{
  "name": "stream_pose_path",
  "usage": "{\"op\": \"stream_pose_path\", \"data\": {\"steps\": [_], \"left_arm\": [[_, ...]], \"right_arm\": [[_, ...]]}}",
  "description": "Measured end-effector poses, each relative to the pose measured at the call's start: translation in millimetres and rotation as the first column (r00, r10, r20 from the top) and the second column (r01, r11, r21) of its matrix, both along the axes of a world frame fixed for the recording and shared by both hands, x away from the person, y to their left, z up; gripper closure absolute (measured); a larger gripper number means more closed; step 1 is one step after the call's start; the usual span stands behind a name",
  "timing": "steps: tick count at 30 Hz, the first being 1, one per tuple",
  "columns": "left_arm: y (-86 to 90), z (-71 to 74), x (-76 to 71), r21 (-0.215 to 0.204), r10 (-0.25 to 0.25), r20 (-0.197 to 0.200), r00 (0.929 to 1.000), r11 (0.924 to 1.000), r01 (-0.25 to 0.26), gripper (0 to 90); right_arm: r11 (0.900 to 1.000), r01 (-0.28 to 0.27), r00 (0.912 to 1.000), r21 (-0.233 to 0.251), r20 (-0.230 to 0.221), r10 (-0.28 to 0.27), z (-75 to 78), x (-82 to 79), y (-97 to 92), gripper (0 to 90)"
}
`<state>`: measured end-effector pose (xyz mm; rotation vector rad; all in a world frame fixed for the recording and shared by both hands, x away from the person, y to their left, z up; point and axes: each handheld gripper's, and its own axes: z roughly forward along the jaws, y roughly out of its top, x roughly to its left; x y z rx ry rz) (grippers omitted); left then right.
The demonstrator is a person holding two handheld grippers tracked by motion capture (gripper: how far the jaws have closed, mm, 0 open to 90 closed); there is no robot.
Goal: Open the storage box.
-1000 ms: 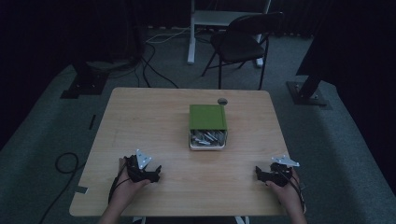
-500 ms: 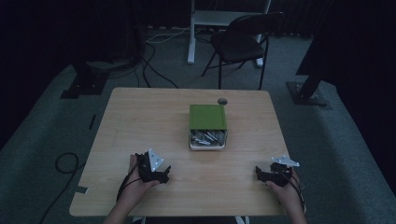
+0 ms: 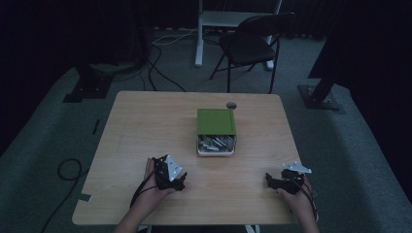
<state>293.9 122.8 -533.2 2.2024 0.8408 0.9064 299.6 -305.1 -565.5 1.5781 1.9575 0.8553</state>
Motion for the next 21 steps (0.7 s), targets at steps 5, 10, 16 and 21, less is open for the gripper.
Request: {"op": "stream_pose_path", "data": {"steps": [5,10,16,21], "left_arm": [[-8.1,0.9,-1.7,0.034,-0.029,0.035,0.999,0.9991,0.027,8.5],[-16.6,1.3,-2.6,0.057,-0.052,0.061,0.9968,0.9972,0.049,8.5],[-28.0,0.5,-4.2,0.097,-0.084,0.099,0.9915,0.9925,0.074,12.7],[-36.0,1.1,-4.2,0.128,-0.107,0.111,0.988,0.9874,0.093,12.7]], "right_arm": [[1.0,0.0,1.0,0.001,0.0,0.0,0.0,0.0,0.0,10.9],[1.0,0.001,1.0,0.001,0.0,-0.001,0.0,0.0,0.0,10.9],[1.0,0.0,1.0,0.001,0.0,0.0,0.0,0.0,0.0,10.9],[1.0,0.001,1.0,0.001,0.0,-0.001,0.0,0.0,0.0,10.9]]}}
